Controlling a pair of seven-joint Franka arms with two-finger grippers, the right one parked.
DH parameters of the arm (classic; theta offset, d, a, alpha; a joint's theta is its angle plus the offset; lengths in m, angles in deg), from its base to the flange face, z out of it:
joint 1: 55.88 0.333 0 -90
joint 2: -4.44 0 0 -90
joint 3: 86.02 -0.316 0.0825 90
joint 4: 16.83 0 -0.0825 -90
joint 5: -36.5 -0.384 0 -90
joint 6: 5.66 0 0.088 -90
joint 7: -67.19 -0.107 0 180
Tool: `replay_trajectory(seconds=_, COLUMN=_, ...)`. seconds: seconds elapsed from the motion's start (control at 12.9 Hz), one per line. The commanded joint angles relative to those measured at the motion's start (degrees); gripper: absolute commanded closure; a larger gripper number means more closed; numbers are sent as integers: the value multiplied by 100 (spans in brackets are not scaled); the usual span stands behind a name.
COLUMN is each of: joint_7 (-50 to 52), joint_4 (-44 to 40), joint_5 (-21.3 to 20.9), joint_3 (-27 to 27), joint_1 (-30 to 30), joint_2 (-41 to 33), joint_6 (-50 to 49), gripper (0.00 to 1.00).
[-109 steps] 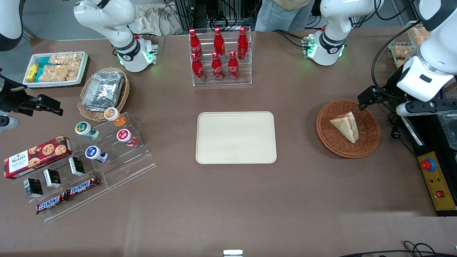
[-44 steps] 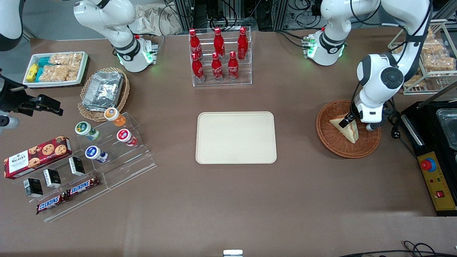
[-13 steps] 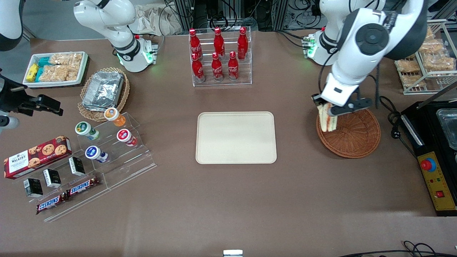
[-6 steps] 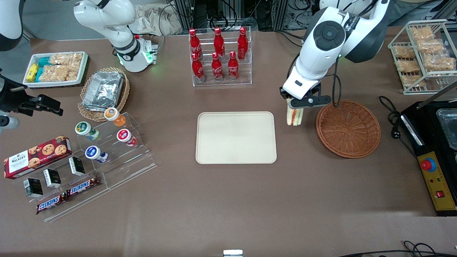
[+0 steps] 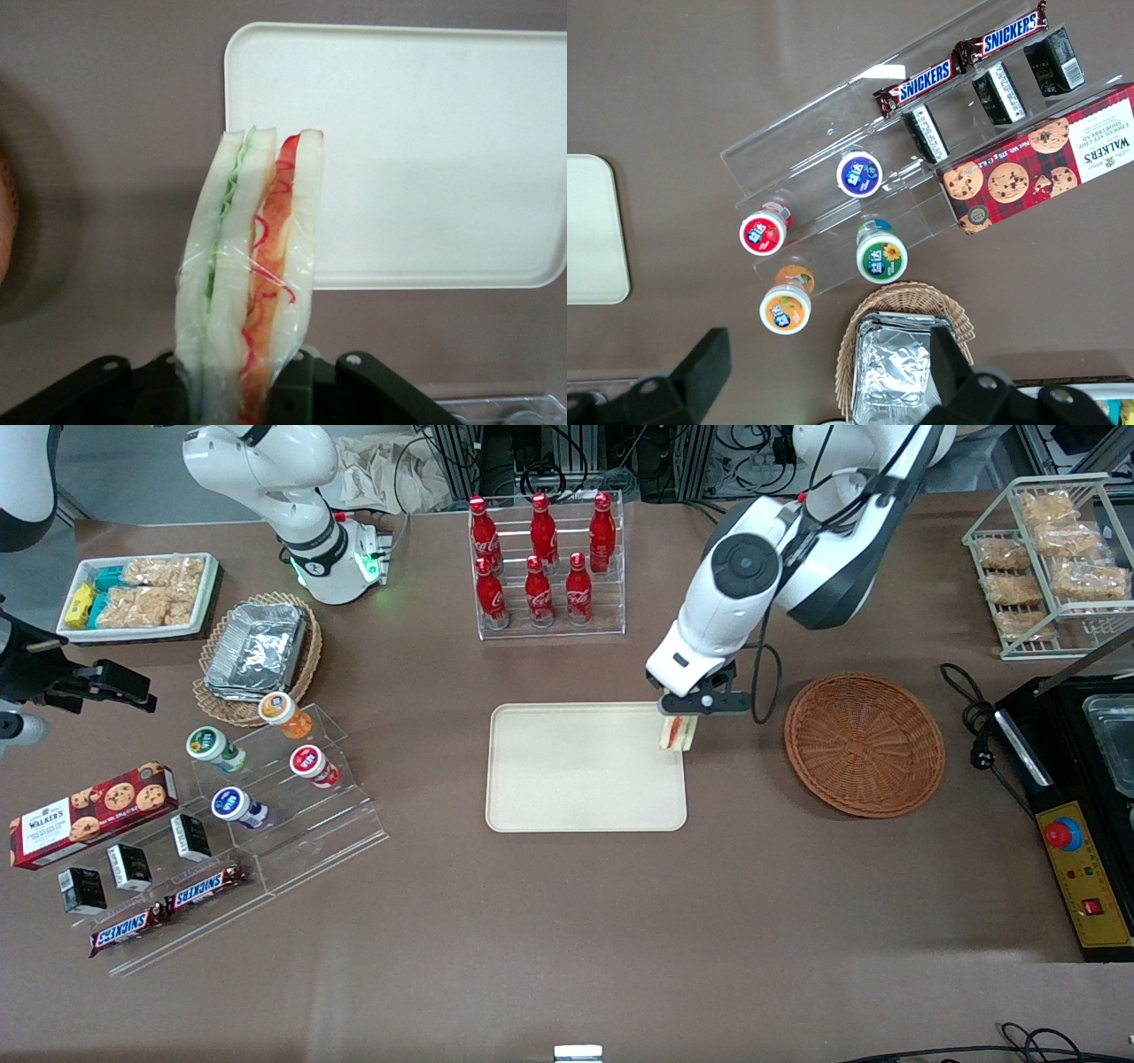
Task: Place sandwich from basket to tray
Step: 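Lower the held sandwich onto the tray near its rim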
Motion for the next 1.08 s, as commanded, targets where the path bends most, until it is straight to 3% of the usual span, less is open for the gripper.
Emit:
replay_trajectory(seconds=0.0, joint_7=147, joint_4=-96, joint_5=-388, joint_3=-8, joint_1=-53, joint_2=426, joint_6=175, gripper=100)
replay_trajectory(seconds=0.54, joint_7=427, joint_4=-105, joint_5=-740, joint_3=-17, joint_1=-193, joint_2=1042, joint_6=491, gripper=100)
replay_trajectory(seconds=1.01, joint_7=1158, joint_4=-70, joint_5=-1364, joint_3=-17, joint_1=-264, joint_2=1472, joint_6=755, gripper=100)
